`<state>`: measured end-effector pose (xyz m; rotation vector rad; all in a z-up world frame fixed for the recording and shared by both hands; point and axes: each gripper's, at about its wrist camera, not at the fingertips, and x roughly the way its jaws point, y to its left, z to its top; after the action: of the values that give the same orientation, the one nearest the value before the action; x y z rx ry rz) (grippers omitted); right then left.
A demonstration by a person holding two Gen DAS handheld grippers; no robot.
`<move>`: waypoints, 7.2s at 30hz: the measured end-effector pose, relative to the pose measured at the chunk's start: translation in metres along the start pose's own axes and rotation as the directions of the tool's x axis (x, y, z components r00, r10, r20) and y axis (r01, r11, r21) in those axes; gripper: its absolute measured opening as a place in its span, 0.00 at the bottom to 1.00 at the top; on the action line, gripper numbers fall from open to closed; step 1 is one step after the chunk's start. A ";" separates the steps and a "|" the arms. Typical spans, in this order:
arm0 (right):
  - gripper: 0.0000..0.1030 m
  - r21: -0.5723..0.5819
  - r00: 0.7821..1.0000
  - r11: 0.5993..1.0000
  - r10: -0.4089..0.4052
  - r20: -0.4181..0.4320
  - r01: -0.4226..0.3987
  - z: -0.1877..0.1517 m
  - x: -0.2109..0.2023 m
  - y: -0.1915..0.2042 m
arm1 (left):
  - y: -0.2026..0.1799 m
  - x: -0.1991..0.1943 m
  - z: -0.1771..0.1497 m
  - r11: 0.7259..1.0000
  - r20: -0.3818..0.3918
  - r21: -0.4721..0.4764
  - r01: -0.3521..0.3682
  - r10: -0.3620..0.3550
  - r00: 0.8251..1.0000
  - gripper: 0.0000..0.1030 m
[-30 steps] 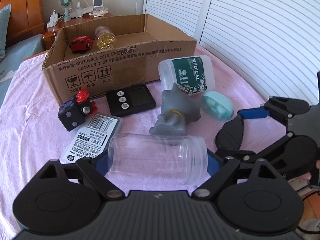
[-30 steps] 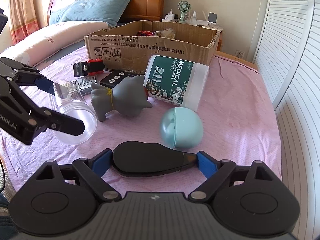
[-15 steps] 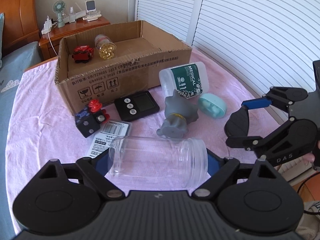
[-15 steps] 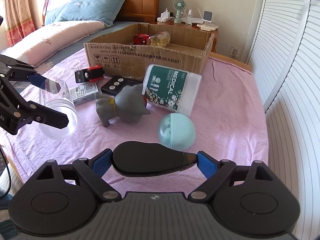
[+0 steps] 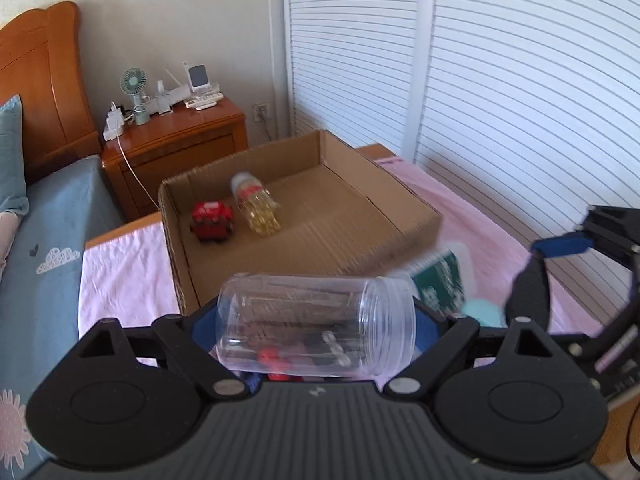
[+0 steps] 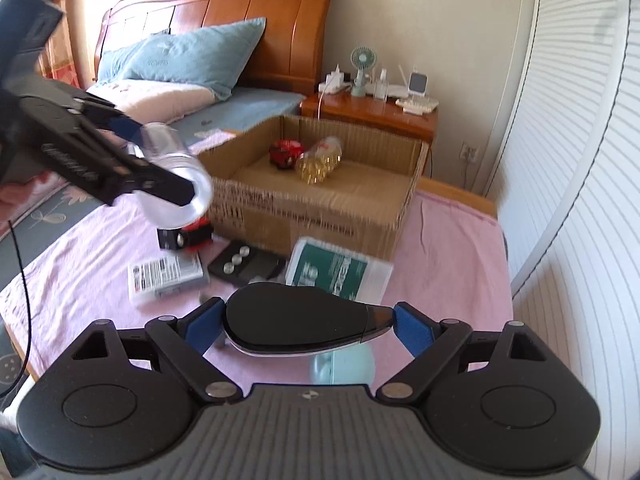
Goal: Organize rigid objects
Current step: 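Place the clear jar into the box with the left tool and release, then move the left tool to the clear card pack while the right tool approaches the teal round case, then grasp the card pack with the left tool while the right tool grips the teal case, then carry the teal case into the box with the right tool and release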
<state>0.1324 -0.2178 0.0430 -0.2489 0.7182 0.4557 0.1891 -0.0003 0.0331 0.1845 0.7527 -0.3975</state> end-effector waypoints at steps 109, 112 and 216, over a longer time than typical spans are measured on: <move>1.00 0.225 0.971 0.951 -0.177 -0.163 0.211 -0.088 0.058 -0.004 | 0.011 0.054 -0.102 0.918 -0.226 -0.339 -0.203 0.130 0.965 0.99; 1.00 0.220 0.972 0.953 -0.172 -0.163 0.206 -0.087 0.059 -0.004 | 0.010 0.061 -0.098 0.915 -0.238 -0.319 -0.248 0.175 0.955 0.99; 0.56 -0.042 1.000 0.999 0.009 -0.005 -0.009 0.079 0.075 -0.028 | 0.009 -0.028 -0.093 0.990 -0.121 -0.105 -0.096 0.083 0.989 0.86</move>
<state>0.2410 -0.1889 0.0513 -0.2870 0.7154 0.4793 0.1162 0.0442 -0.0137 0.1373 0.8760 -0.2604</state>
